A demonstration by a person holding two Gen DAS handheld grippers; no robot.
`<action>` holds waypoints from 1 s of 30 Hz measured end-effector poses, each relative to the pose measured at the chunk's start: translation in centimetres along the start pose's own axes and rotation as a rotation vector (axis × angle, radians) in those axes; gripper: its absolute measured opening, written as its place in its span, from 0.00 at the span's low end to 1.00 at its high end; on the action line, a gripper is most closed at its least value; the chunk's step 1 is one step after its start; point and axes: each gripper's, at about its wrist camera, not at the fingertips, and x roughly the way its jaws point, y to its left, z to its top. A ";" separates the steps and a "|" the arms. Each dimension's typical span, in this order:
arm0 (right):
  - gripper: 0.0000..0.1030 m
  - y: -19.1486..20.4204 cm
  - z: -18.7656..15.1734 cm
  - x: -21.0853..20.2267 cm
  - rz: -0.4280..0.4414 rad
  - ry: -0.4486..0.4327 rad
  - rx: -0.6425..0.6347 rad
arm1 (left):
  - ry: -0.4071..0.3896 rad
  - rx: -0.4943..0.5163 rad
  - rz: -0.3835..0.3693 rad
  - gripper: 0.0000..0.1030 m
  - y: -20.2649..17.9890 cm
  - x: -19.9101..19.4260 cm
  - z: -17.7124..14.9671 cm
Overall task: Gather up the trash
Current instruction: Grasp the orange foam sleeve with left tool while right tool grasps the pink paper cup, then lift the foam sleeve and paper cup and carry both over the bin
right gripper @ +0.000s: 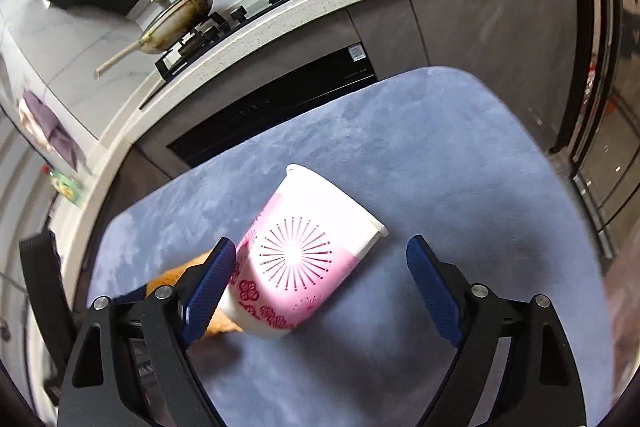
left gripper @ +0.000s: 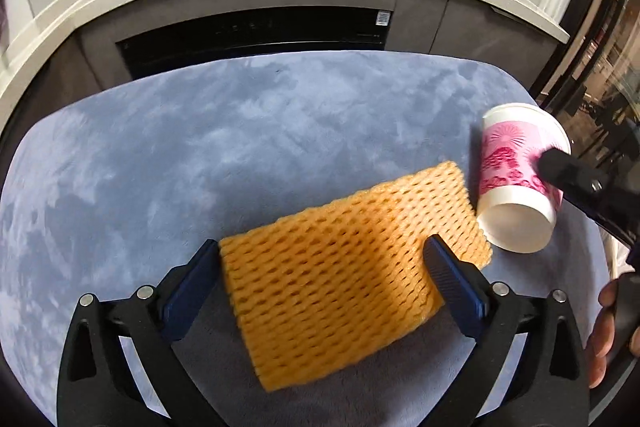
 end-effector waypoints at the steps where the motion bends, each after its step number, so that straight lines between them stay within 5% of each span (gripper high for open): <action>1: 0.81 0.0 0.1 0.3 0.008 0.008 0.008 | -0.003 0.001 -0.005 0.93 -0.1 0.0 0.0; 4: 0.81 0.4 0.0 1.3 0.038 0.035 0.015 | -0.017 0.010 -0.019 0.92 -0.3 -0.1 -0.3; 7: 0.67 1.1 -0.3 1.8 0.079 0.046 -0.002 | -0.033 0.039 -0.035 0.83 -0.8 -0.5 -0.9; 9: 0.52 1.7 -0.6 1.7 0.100 0.047 -0.019 | -0.040 0.061 -0.053 0.71 -1.4 -1.0 -1.3; 14: 0.48 2.8 -1.1 0.5 0.096 0.043 -0.067 | -0.019 0.064 -0.139 0.23 -2.5 -2.2 -1.7; 18: 0.48 2.9 -1.7 -1.9 0.092 0.011 -0.090 | -0.039 0.080 -0.151 0.15 -4.2 -4.2 -2.4; 30: 0.48 1.0 -1.8 -13.9 0.056 -0.158 -0.110 | -0.119 0.130 -0.187 0.14 -10.8 -12.9 -4.1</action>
